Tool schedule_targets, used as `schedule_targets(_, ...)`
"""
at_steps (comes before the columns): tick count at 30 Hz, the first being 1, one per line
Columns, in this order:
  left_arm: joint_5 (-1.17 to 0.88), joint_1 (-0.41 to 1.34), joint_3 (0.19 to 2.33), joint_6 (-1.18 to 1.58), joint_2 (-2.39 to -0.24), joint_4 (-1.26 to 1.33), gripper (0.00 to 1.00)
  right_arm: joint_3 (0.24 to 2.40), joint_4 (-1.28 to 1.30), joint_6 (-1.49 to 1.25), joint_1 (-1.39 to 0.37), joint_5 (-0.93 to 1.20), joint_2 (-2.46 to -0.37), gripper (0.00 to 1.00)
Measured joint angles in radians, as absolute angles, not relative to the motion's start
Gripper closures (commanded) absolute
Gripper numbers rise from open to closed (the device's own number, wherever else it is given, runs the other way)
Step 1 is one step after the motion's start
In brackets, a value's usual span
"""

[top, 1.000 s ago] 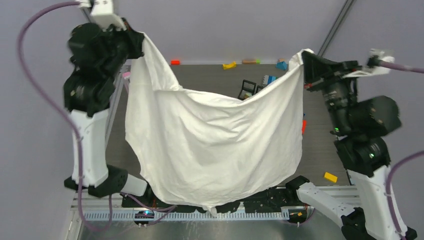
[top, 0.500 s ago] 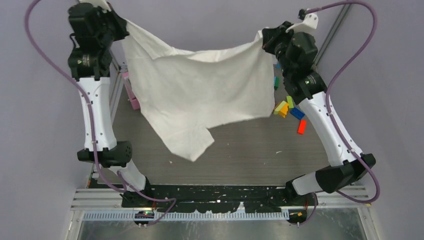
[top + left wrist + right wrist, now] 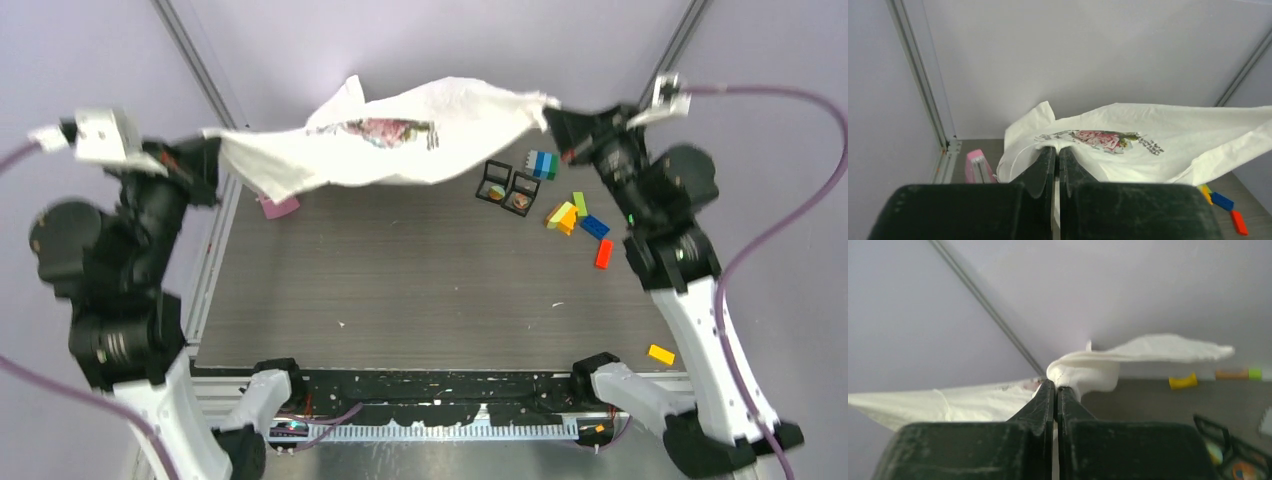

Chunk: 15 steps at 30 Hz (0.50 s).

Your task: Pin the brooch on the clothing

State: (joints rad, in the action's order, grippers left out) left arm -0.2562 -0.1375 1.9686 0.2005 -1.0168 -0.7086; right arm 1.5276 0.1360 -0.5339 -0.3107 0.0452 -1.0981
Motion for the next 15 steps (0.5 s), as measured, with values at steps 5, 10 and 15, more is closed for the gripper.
schedule_targets(5,-0.269,-0.138,1.568,0.285,-0.631,-0.901,0.99,1.031,0.228,-0.619,-0.314,0.149,-0.689,0.99)
schedule_targets(10,-0.248,-0.078,1.205,0.471,-0.364,-1.146,0.16,0.743,0.535,-0.712,-0.314,0.137,-0.404,0.61)
schedule_targets(15,-0.244,-0.066,0.987,0.57,-0.27,-1.317,0.0,0.641,0.804,-0.793,-0.314,0.102,-0.255,0.2)
